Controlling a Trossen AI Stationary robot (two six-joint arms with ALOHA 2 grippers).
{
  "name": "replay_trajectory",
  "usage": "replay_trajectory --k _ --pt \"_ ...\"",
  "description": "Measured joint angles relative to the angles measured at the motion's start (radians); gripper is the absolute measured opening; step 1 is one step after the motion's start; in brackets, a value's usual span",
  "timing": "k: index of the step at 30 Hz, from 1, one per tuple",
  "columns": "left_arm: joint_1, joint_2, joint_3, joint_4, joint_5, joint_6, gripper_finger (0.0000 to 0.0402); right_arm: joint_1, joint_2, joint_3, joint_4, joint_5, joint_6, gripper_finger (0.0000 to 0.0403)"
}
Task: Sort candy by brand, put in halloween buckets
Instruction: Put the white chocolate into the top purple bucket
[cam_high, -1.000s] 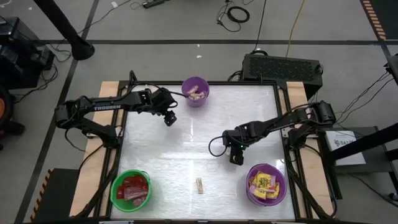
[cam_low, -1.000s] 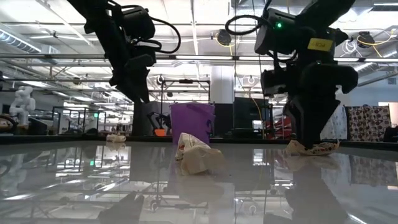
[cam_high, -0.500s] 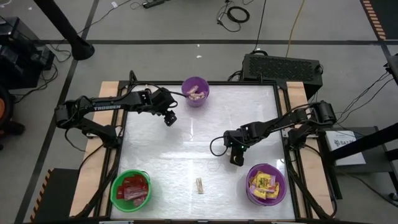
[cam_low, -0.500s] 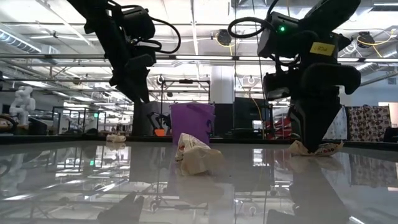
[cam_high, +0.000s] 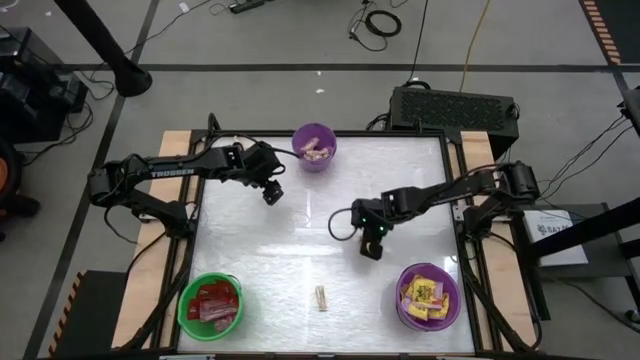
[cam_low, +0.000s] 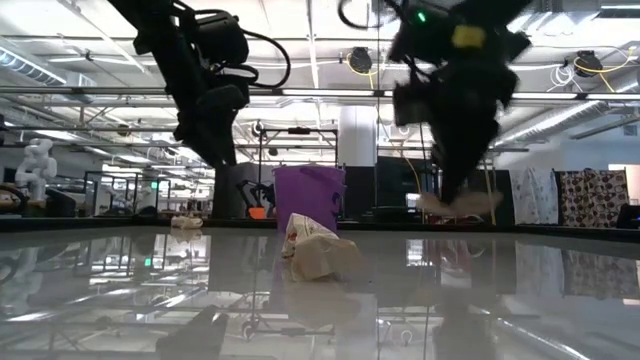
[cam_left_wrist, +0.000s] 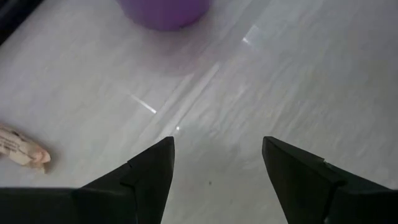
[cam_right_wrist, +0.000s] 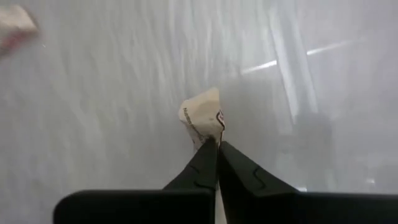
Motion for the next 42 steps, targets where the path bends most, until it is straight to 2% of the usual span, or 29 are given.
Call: replay_trajectory --k 5,8,12,15,19,23,27,29,31,36,39,42 --pt "0.000 -0.002 0.000 -0.030 0.005 0.003 0.0251 -0.039 0.000 0.183 -0.151 0.005 -0.090 0.0002" --pt "0.000 -0.035 -0.001 -0.072 0.047 0.019 0.0251 -0.069 0.000 0.305 -0.210 0.076 -0.170 0.0001" --pt "0.000 -0.117 -0.001 -0.106 0.054 0.026 0.0251 -0.114 0.000 0.451 -0.188 0.216 -0.297 0.0001" --pt "0.003 -0.194 -0.001 -0.102 0.042 0.025 0.0251 -0.155 -0.002 0.517 -0.072 0.296 -0.378 0.0001" --pt "0.003 -0.287 -0.001 -0.095 -0.037 -0.025 0.0251 -0.224 -0.002 0.531 0.190 0.312 -0.413 0.0001" --pt "0.003 -0.355 -0.001 -0.097 -0.115 -0.063 0.0251 -0.297 0.019 0.534 0.355 0.312 -0.406 0.0000" --pt "0.003 -0.385 0.000 -0.104 -0.187 -0.079 0.0251 -0.372 0.067 0.531 0.389 0.305 -0.285 0.0000" --pt "0.005 -0.386 0.000 -0.122 -0.221 -0.078 0.0251 -0.407 0.092 0.531 0.393 0.259 -0.233 0.0000" --pt "0.007 -0.386 0.000 -0.135 -0.241 -0.078 0.0251 -0.430 0.125 0.532 0.421 0.215 -0.202 0.0000" --pt "0.002 -0.401 -0.006 -0.127 -0.311 -0.078 0.0251 -0.461 0.205 0.531 0.438 0.205 -0.176 0.0000" --pt "-0.010 -0.459 -0.052 -0.072 -0.403 -0.093 0.0251 -0.478 0.242 0.531 0.451 0.208 -0.148 0.0000" --pt "-0.010 -0.523 -0.117 -0.001 -0.415 -0.104 0.0251 -0.493 0.275 0.531 0.461 0.204 -0.126 0.0003"
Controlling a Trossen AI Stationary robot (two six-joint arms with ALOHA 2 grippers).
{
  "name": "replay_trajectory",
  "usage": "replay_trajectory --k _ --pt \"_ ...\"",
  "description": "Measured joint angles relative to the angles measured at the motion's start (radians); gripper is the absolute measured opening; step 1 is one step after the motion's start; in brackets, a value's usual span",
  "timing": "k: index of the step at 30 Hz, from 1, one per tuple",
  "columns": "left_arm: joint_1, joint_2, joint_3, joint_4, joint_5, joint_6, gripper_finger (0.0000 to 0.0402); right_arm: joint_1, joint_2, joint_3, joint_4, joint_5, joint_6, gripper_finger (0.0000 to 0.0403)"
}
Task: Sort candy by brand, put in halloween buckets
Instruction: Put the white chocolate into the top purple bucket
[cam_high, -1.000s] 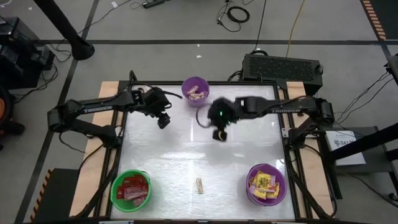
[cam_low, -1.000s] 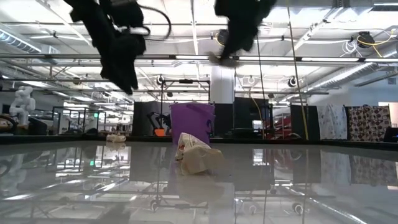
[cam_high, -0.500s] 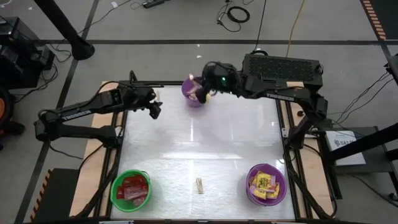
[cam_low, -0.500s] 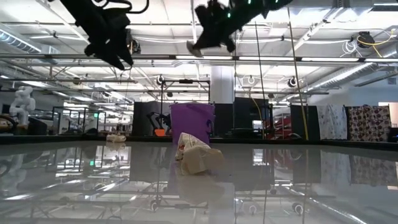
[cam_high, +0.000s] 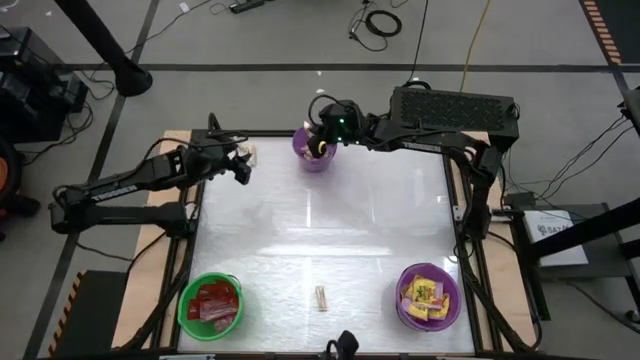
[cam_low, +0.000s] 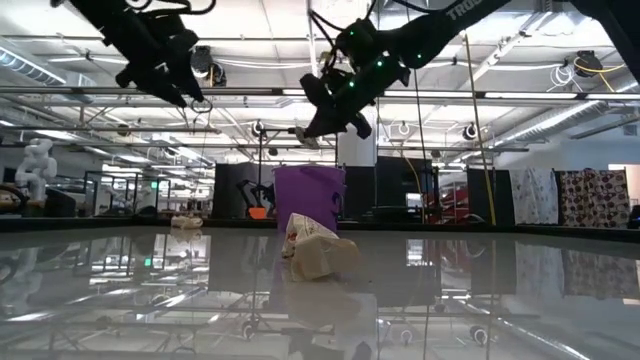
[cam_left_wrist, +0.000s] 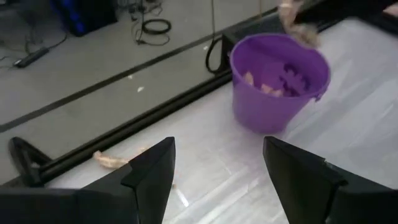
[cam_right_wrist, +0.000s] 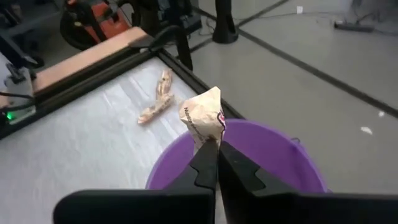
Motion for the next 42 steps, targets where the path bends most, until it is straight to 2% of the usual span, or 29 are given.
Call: replay_trajectory --k 5,14,17,21,29,35,42 --pt "0.022 -0.019 -0.054 0.028 0.033 0.000 0.0251 -0.016 0.008 0.000 0.002 -0.049 -0.001 0.0025" --pt "0.054 0.031 -0.061 0.057 0.070 0.007 0.0251 -0.027 0.010 0.000 0.000 -0.057 -0.021 0.0062" --pt "0.063 0.043 -0.060 0.072 0.074 0.037 0.0251 -0.029 -0.013 0.000 0.002 -0.149 -0.003 0.0066" --pt "0.086 0.066 -0.061 0.116 0.124 0.112 0.0251 -0.009 -0.049 0.001 0.004 -0.342 0.005 0.0064" --pt "0.158 0.122 -0.060 0.218 0.243 0.271 0.0251 0.126 -0.061 0.001 -0.015 -0.574 0.058 0.0061" --pt "0.218 0.171 -0.060 0.254 0.412 0.315 0.0251 0.258 -0.061 0.001 -0.039 -0.576 0.013 0.0061" --pt "0.227 0.187 -0.060 0.253 0.474 0.315 0.0251 0.391 -0.061 0.001 -0.102 -0.569 0.093 0.0061"
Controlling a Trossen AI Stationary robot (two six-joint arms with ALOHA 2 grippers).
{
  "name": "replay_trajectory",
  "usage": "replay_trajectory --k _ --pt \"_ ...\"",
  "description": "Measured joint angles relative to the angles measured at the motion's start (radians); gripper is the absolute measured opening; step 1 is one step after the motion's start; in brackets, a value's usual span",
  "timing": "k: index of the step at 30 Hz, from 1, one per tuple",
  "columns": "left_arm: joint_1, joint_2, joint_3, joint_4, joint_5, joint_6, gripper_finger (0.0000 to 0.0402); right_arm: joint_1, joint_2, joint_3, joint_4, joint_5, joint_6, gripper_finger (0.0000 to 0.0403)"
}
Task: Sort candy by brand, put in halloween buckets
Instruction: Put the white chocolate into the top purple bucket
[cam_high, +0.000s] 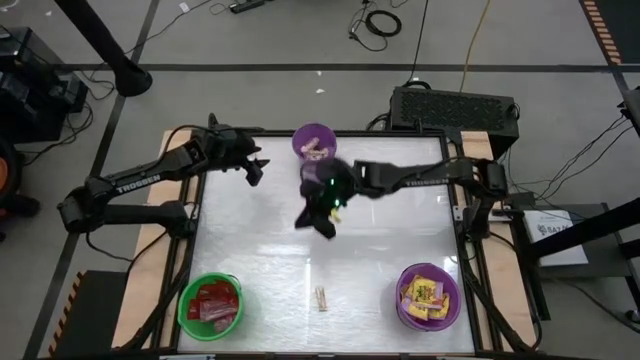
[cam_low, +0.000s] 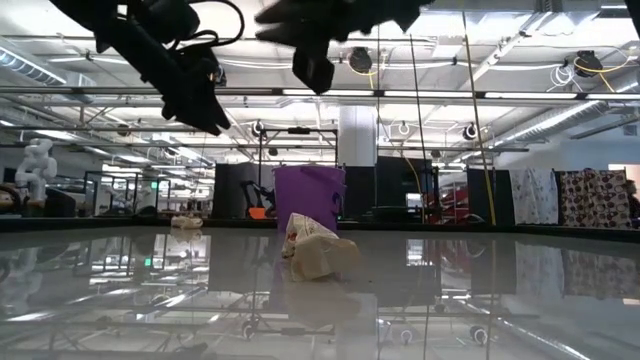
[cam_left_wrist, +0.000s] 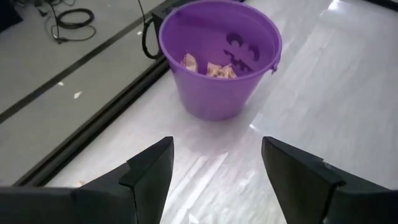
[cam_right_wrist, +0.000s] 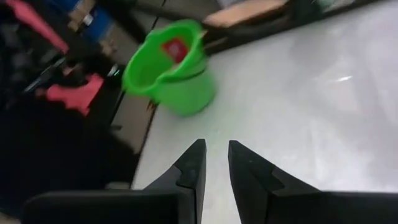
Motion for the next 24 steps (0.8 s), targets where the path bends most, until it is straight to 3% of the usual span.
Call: replay_trajectory --k 13,24 --pt "-0.001 0.058 0.000 -0.072 -0.005 -0.001 0.0251 0.252 0.003 0.000 -0.221 0.165 0.085 0.0061" --pt "-0.003 0.079 0.000 -0.114 -0.013 -0.081 0.0251 0.366 0.005 -0.001 -0.436 0.240 -0.199 0.0061"
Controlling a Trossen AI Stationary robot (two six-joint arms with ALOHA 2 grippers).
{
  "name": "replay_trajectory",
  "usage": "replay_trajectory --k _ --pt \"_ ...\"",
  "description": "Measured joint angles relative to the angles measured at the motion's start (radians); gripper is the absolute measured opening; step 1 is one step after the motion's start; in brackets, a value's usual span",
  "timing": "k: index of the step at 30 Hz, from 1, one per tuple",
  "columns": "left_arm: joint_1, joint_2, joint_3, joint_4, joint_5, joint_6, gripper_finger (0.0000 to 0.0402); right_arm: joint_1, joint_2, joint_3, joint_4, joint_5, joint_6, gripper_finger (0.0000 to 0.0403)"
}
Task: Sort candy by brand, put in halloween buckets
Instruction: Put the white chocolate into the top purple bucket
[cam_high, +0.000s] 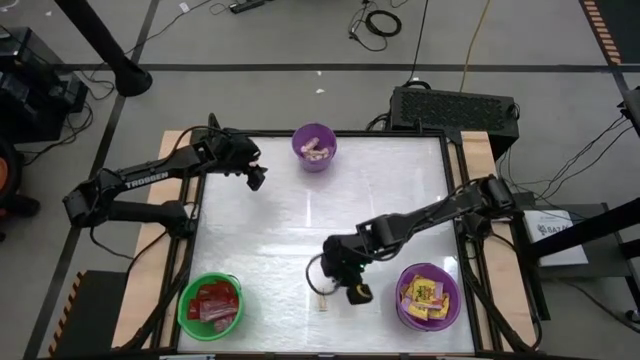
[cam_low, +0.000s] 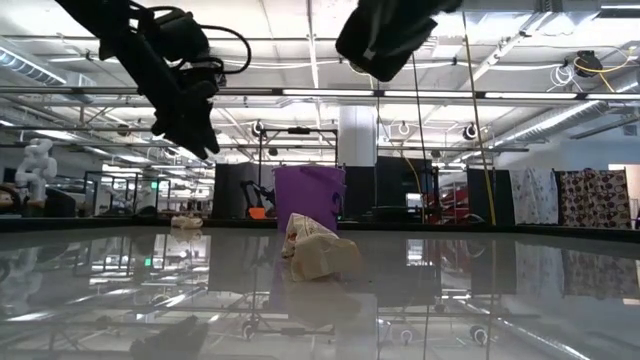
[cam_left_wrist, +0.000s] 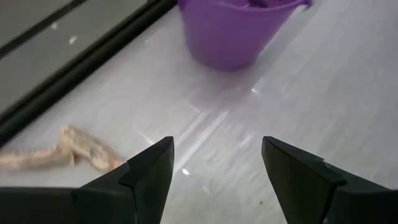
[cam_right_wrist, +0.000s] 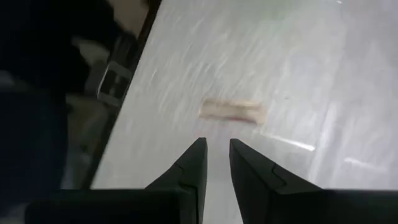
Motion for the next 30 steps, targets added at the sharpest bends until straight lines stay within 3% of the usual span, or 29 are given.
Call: replay_trajectory --k 7,12,17,24,30 --pt "0.000 0.000 0.000 -0.044 -0.071 -0.110 0.0251 0.024 0.001 -0.043 0.015 0.000 -0.260 0.0061" --pt "0.009 0.034 0.000 -0.121 -0.176 -0.205 0.0251 0.024 0.001 -0.058 0.097 0.040 -0.246 0.0061" --pt "0.049 0.114 0.000 -0.077 -0.237 -0.264 0.0251 0.025 0.001 -0.058 0.167 0.077 -0.239 0.0061" --pt "0.121 0.296 0.000 0.036 -0.125 -0.366 0.0251 0.023 0.001 -0.057 0.161 0.076 -0.230 0.0061" --pt "0.155 0.376 0.000 0.088 -0.226 -0.415 0.0251 0.029 0.001 -0.057 0.123 0.073 -0.200 0.0061"
